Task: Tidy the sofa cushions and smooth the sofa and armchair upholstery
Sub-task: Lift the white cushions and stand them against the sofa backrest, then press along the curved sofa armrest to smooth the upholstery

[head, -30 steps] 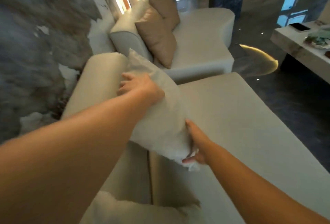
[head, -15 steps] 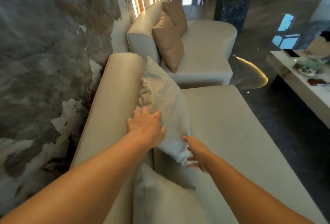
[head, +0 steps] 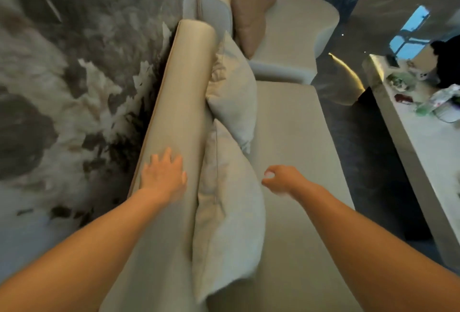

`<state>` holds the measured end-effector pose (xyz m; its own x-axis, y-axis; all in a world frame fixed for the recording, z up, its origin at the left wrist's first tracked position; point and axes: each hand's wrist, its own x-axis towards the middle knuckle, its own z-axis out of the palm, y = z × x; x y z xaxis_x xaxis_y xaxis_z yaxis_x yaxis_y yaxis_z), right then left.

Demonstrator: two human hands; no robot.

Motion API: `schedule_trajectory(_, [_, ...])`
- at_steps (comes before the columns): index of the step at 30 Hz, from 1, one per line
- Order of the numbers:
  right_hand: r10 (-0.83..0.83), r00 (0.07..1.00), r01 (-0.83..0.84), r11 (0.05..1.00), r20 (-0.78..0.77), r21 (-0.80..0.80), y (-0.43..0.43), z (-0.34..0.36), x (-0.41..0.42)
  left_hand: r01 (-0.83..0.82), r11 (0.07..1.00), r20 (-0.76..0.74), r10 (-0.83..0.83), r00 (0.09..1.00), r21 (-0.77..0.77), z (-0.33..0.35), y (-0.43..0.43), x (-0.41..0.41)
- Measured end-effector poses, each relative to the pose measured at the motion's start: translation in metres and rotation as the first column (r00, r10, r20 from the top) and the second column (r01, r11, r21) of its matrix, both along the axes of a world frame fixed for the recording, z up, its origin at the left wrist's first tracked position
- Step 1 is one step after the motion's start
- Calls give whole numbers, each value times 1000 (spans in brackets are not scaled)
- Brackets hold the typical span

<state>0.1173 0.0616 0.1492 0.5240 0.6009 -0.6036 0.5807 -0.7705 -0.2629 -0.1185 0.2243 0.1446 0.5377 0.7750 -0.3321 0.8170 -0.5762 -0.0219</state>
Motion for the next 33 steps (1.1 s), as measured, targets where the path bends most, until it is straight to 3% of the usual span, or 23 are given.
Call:
schedule_trajectory(2, [39,999,-40,999,22,10,-44,-10,-16,11,997,-26,-9,1000,74,-8,-49,-28])
schedule_trajectory(5, [73,997,-73,997,35,0,-135,-34,-48,-69,982,79,56,995,174,-12,-135,-81])
schedule_trajectory(9, [122,985,-145,966,-121,-212,-313,-61,-136,-228,969,108,218,970,93,-9,-270,-158])
schedule_trajectory(12, [255,965,-236,942,53,-241,-407,-50,-200,-239,969,44,237,971,62,-9,-360,-196])
schedule_trajectory(15, [276,933,-267,961,232,-71,-432,-33,-223,-248,969,76,246,966,20,-8,-410,-212])
schedule_trajectory(19, [252,936,-249,968,244,-43,-445,-29,-238,-315,948,132,318,939,-40,-24,-435,-217])
schedule_trajectory(23, [121,940,-151,986,319,73,-465,-46,-272,-367,930,230,355,906,8,-51,-447,-218])
schedule_trajectory(33, [35,880,-134,975,474,176,-468,-66,-279,-401,906,293,351,890,134,-70,-448,-217])
